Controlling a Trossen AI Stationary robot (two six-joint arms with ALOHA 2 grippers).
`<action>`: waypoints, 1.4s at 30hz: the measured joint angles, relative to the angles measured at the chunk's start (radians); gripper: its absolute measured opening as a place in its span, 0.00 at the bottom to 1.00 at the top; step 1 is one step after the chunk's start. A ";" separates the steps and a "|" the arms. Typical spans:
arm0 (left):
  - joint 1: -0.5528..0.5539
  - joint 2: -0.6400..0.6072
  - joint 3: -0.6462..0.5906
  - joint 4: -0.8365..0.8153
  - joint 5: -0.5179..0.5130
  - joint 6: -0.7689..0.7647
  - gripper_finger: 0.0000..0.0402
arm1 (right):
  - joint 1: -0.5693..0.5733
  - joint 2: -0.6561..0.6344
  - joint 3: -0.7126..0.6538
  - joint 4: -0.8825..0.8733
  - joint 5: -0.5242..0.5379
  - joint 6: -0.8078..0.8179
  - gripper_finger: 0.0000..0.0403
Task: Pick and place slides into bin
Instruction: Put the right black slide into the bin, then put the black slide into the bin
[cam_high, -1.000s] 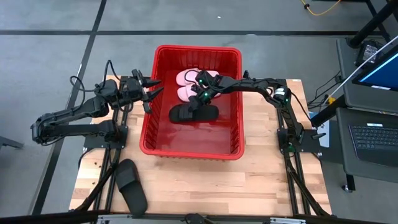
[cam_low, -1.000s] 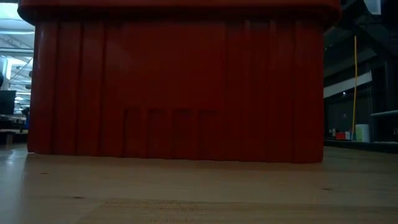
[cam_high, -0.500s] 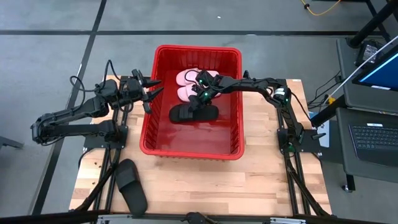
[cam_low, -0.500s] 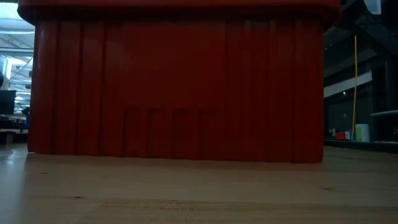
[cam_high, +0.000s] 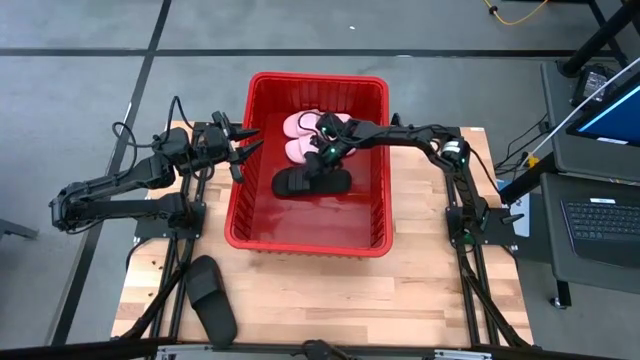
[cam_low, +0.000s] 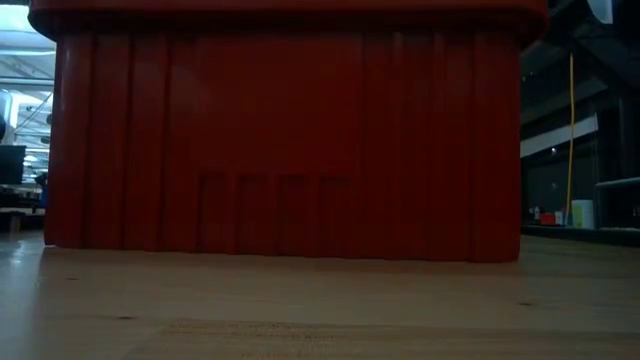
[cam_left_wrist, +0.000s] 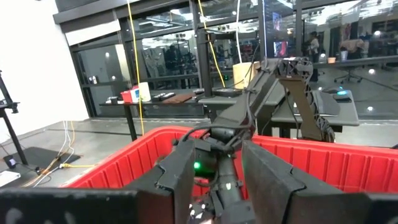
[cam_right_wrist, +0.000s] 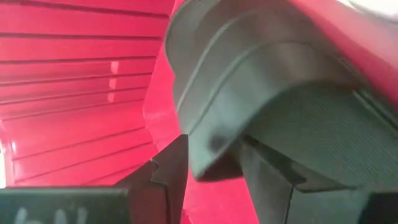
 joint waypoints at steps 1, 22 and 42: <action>0.000 0.000 0.000 0.000 0.000 0.000 0.32 | -0.003 -0.009 0.000 -0.018 0.000 -0.011 0.36; 0.000 -0.051 0.000 -0.035 0.006 0.020 0.32 | -0.023 -0.375 0.002 -0.110 0.171 -0.312 0.36; -0.109 -0.063 0.137 -0.518 0.082 -0.355 0.32 | 0.103 -0.603 0.000 -0.266 0.420 -0.526 0.36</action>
